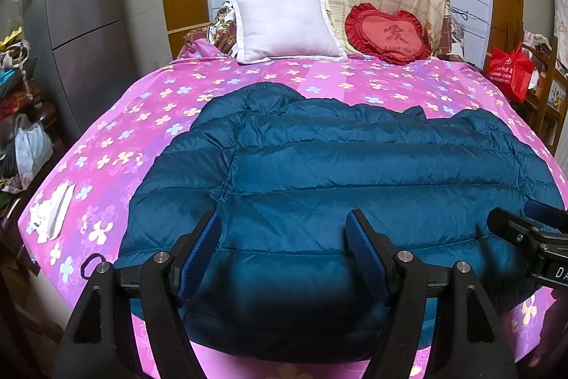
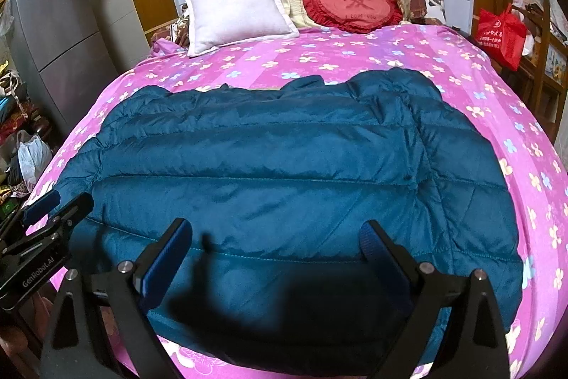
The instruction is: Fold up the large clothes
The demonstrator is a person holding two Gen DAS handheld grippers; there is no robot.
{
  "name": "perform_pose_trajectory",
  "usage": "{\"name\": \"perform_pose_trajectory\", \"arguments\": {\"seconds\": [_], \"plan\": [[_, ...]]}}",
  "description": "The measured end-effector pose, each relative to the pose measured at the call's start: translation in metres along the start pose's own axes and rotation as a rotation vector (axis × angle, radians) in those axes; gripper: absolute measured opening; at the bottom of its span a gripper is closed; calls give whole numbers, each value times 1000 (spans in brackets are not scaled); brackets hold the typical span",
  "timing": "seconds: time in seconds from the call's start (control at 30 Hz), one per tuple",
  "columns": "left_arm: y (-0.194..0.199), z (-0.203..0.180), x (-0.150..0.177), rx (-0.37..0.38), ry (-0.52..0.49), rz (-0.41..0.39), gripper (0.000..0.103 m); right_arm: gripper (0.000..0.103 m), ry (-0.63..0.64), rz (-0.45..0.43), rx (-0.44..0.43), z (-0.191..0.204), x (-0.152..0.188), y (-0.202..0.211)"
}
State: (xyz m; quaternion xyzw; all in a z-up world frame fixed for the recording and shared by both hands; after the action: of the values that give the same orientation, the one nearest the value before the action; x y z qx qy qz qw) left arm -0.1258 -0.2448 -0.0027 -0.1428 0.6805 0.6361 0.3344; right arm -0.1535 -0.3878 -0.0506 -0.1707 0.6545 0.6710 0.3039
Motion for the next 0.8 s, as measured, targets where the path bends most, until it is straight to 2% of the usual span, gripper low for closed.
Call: {"name": "perform_pose_trajectory", "arguments": {"seconds": [0.8], "plan": [[-5, 2, -4, 8, -7, 11, 55, 98, 16, 10, 2, 3, -4, 0]]}}
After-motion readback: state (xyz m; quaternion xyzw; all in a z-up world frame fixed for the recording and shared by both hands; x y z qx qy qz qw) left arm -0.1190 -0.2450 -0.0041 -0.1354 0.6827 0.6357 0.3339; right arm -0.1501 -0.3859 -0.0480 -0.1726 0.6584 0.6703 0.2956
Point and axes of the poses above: each gripper's, at about its wrist camera, not at the fingertips, and y roughly against the way its jaws point, z to its left, x to its underside, the point moved 5 cm from there along -y, roughly the way its jaws point, and after that the axes turned 10 degrees about z, right-handed, at the moved point
